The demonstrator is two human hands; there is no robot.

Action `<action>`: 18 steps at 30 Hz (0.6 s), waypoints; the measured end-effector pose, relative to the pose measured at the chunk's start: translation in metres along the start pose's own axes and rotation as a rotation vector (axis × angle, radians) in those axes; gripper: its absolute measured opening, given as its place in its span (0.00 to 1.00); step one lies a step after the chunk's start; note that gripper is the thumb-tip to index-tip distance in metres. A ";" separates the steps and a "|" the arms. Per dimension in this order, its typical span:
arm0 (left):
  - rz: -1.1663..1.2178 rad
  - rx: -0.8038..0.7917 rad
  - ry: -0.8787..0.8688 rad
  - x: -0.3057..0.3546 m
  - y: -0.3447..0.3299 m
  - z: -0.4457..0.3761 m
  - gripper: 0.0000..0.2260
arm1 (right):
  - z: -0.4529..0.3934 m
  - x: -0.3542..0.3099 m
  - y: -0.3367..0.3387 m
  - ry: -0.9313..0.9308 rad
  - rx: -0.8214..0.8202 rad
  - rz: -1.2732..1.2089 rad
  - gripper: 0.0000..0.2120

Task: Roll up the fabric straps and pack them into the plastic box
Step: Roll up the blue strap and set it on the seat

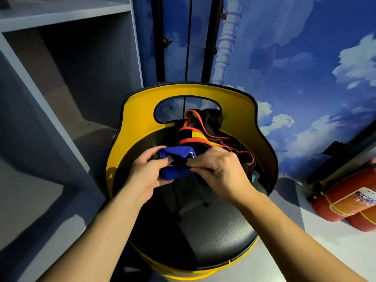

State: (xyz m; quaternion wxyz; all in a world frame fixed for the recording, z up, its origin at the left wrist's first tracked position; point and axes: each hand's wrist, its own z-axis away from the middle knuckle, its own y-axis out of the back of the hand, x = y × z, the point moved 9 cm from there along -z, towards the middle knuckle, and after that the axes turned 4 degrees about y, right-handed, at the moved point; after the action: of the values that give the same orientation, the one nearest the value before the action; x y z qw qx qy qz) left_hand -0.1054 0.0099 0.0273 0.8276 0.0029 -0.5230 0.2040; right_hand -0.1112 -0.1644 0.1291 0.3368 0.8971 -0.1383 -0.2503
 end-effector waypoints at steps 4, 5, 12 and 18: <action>0.096 -0.034 0.081 -0.005 -0.004 0.001 0.13 | 0.012 -0.005 -0.008 0.093 -0.024 0.105 0.06; 0.109 -0.051 0.109 -0.008 -0.006 0.002 0.12 | 0.014 -0.006 -0.010 0.103 -0.022 0.125 0.05; 0.231 -0.128 0.214 -0.012 -0.016 0.015 0.13 | 0.023 -0.005 -0.008 0.101 0.055 0.205 0.07; 0.232 -0.131 0.213 -0.010 -0.015 0.018 0.11 | 0.024 0.013 -0.007 -0.174 0.174 -0.001 0.10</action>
State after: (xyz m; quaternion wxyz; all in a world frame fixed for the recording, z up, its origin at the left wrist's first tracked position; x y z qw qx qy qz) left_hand -0.1193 -0.0111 0.0303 0.8476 -0.1334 -0.4414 0.2627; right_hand -0.1128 -0.1775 0.1042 0.2443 0.8979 -0.1878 -0.3144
